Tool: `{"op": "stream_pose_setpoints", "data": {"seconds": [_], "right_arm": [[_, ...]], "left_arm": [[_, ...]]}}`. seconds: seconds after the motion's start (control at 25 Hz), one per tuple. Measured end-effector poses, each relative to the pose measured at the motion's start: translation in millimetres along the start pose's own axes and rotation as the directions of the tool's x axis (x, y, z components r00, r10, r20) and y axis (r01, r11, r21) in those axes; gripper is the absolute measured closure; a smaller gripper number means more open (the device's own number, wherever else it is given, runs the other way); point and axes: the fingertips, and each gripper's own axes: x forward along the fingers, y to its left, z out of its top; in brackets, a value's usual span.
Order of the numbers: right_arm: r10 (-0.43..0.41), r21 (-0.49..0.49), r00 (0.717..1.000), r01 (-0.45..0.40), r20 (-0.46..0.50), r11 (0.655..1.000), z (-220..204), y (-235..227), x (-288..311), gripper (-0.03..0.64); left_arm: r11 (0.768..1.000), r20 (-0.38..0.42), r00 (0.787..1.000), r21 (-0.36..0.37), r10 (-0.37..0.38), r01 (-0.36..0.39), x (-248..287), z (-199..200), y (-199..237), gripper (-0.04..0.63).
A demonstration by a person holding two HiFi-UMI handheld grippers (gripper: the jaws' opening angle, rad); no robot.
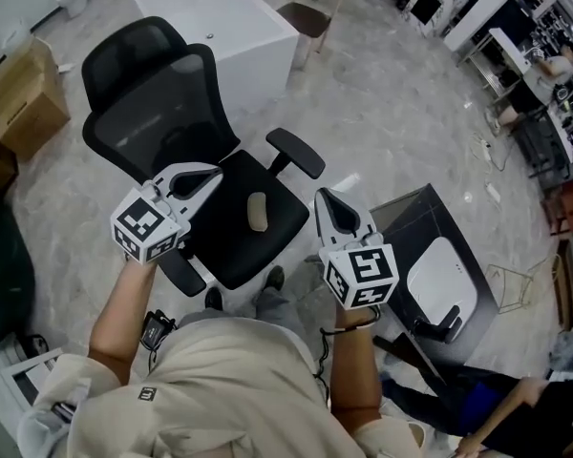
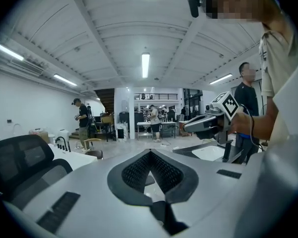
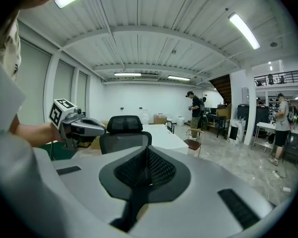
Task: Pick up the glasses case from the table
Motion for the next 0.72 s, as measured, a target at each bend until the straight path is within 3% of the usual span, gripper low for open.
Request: {"op": "stream_pose_setpoints", "data": {"seconds": [0.32, 0.72], "right_arm": [[0.044, 0.023, 0.999, -0.044, -0.02, 0.999, -11, -42, 24, 0.594], [0.063, 0.069, 0.995, -0.057, -0.08, 0.996, -49, -84, 54, 0.594]], "left_arm": [[0.999, -0.062, 0.998, -0.041, 0.029, -0.031, 45, -15, 9, 0.581], [0.992, -0.177, 0.984, -0.127, 0.001, -0.024, 106, -78, 20, 0.581]]}}
